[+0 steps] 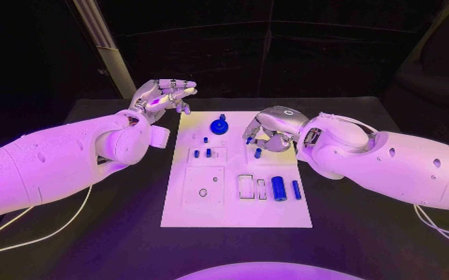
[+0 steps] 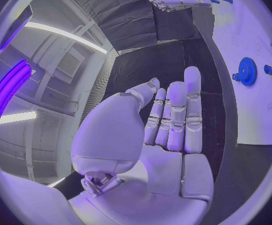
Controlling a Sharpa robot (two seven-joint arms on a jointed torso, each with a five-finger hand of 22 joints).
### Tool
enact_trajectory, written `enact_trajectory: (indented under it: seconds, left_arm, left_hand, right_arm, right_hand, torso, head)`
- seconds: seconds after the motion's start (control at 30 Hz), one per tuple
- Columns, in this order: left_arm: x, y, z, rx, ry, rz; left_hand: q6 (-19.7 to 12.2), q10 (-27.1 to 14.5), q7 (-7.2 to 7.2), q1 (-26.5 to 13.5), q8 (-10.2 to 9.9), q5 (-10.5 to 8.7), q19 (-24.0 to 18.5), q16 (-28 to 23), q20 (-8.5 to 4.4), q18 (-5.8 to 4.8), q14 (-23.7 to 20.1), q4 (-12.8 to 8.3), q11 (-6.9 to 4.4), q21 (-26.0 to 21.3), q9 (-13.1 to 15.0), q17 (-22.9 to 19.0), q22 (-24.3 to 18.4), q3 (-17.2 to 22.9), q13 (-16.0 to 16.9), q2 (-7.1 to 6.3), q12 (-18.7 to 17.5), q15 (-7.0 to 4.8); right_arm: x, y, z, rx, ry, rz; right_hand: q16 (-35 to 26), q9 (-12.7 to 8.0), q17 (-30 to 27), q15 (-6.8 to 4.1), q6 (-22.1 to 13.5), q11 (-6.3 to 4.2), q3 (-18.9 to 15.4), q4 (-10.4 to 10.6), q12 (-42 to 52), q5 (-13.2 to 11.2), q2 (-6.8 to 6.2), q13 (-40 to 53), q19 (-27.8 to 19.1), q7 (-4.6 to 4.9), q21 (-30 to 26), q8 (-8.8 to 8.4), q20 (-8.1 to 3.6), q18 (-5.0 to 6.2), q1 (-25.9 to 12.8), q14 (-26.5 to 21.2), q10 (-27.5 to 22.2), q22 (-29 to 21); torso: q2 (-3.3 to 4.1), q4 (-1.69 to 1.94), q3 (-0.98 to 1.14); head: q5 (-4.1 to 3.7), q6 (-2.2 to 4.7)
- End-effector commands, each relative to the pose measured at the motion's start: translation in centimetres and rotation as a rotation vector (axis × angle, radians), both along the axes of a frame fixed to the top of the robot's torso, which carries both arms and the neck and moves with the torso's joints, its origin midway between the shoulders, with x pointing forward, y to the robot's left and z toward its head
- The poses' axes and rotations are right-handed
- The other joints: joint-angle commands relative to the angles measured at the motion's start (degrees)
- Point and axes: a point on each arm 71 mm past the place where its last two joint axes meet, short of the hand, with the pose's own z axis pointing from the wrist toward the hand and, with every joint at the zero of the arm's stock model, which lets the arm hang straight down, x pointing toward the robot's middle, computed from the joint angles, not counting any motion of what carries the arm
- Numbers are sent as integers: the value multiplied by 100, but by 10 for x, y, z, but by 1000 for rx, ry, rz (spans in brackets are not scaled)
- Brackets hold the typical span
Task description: Assemble the parts on the task board
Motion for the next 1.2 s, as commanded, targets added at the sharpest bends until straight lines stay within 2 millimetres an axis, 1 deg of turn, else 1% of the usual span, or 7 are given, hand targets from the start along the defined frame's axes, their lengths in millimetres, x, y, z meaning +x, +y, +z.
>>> enact_trajectory:
  seconds: [0.03,0.33,0.4,0.5,0.7,0.9,1.2]
  left_arm:
    - [1,-2,1,-10,-7,-8]
    - [5,-5,1,-8,-8,-9]
    - [5,-6,1,-8,-8,-10]
    - [5,-8,1,-9,-7,-13]
    - [5,-10,1,-10,-7,-18]
    - [5,-11,1,-11,-6,-20]
    - [5,-12,1,-12,-4,-23]
  left_hand:
    - [-45,-40,9,18,32,25,-26,-24,18,35,-31,-11,-9,-28,1,-8,-4,-37,-7,28,31,-8]
    - [-49,-46,9,23,34,26,-25,-26,18,35,-35,-13,-9,-31,1,-15,-7,-40,-8,29,34,-7]
    - [-49,-46,9,23,34,26,-25,-26,18,35,-35,-13,-9,-31,1,-15,-7,-40,-8,29,34,-7]
    - [-53,-55,10,27,37,25,-25,-31,19,35,-42,-15,-7,-35,1,-29,-10,-44,-9,31,39,-6]
    - [-53,-55,10,27,37,25,-25,-31,19,35,-42,-15,-7,-35,1,-29,-10,-44,-9,31,39,-6]
    - [-53,-55,10,27,37,25,-25,-31,19,35,-42,-15,-7,-35,1,-29,-10,-44,-9,31,39,-6]
    - [-57,-67,11,32,42,26,-24,-32,19,35,-47,-17,-5,-40,1,-36,-14,-50,-10,31,43,-4]
  right_arm:
    - [-4,13,5,65,6,50]
    - [-17,49,-14,68,72,132]
    - [-20,55,-19,66,83,144]
    - [-24,65,-29,61,100,163]
    - [-29,77,-39,48,121,185]
    - [-30,83,-47,31,123,187]
    - [-30,87,-51,0,126,191]
  right_hand:
    - [34,4,-1,-29,24,20,34,-2,-29,22,2,3,47,6,27,-21,4,-89,-49,189,34,7]
    - [33,0,-9,-24,10,28,60,-12,-36,38,0,1,52,16,43,-33,1,-93,-68,188,24,29]
    - [33,0,-9,-24,10,28,60,-12,-36,38,0,1,52,16,43,-33,1,-93,-68,188,24,29]
    - [38,-1,-4,-23,7,29,67,-15,-37,42,1,1,51,17,43,-35,0,-93,-69,189,22,28]
    - [39,-1,-4,-23,6,30,70,-16,-37,44,2,1,50,17,42,-35,0,-92,-70,189,22,25]
    - [41,-2,-2,-22,4,31,74,-18,-38,46,3,1,50,19,44,-37,0,-93,-73,189,19,27]
    - [37,-3,-10,-21,-1,33,80,-21,-40,48,2,1,49,22,45,-40,-1,-93,-78,188,16,27]
  torso:
    - [6,9,-7]
    - [5,1,-18]
    - [13,-9,-1]
    - [11,1,-8]
    - [9,-3,-13]
    - [14,-11,0]
    - [8,-8,-1]
  head:
    - [104,-28]
    - [437,-137]
    - [501,-159]
    - [571,-203]
    - [607,-233]
    - [636,-257]
    - [640,-296]
